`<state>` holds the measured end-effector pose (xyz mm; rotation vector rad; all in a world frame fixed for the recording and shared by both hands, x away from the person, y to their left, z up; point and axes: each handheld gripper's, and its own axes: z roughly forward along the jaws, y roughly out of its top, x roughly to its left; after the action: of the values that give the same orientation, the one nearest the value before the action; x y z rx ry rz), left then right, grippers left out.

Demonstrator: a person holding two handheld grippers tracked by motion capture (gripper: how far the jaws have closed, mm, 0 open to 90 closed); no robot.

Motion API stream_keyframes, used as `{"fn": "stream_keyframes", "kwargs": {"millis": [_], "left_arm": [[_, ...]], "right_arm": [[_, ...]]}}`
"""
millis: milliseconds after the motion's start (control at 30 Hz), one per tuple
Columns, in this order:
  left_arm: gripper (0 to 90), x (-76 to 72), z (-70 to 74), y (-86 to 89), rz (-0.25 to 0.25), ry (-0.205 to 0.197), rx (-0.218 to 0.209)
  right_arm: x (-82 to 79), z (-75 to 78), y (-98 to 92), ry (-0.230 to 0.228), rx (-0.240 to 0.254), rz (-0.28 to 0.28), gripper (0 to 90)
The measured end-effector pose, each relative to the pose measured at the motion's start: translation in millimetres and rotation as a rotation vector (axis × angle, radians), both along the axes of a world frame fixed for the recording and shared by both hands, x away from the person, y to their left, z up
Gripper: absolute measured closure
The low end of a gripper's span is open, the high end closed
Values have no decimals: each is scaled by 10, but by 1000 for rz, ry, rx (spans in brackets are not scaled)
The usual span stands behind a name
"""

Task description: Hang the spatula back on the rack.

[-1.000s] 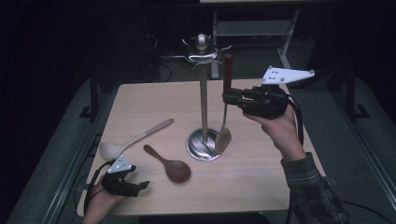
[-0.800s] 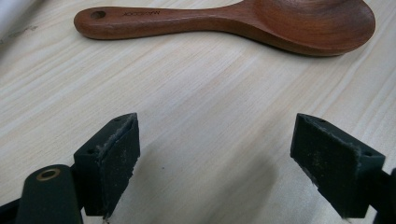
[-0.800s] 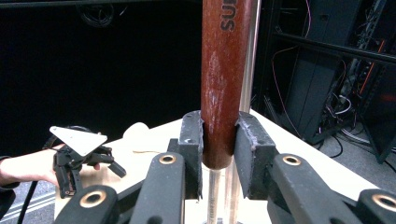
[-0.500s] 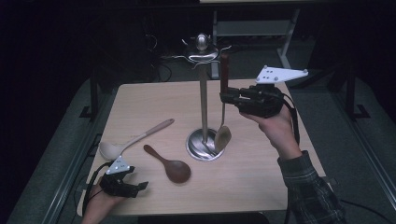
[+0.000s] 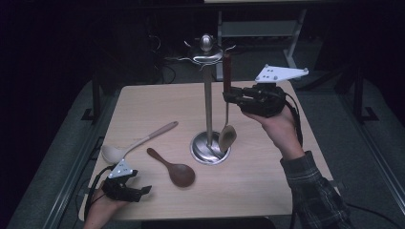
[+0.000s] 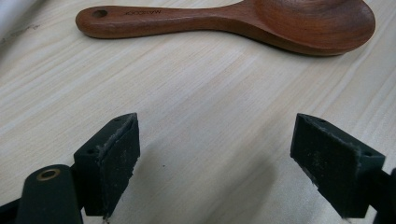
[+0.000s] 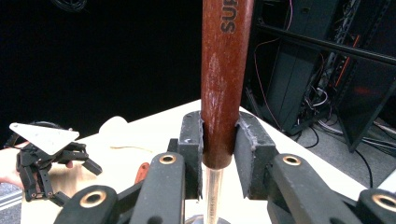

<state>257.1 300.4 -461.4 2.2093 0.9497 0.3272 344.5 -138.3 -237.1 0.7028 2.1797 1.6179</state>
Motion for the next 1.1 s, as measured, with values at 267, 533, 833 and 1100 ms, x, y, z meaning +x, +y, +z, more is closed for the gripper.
{"fn": "stream_keyframes", "kwargs": {"millis": [267,533,833,1100], "left_arm": [[154,-1,1,-4,0,1,2],[155,-1,2,-5,1,0,0],[154,14,3,-22,-1,2,-3],[155,54,6,-53,-13,4,-5]], "right_arm": [[36,-44,33,1,1,-4,723],[-19,-80,-5,10,26,17,552],[-86,-290,-126,19,34,-10,392],[-98,-556,-256,49,1,-67,281]]}}
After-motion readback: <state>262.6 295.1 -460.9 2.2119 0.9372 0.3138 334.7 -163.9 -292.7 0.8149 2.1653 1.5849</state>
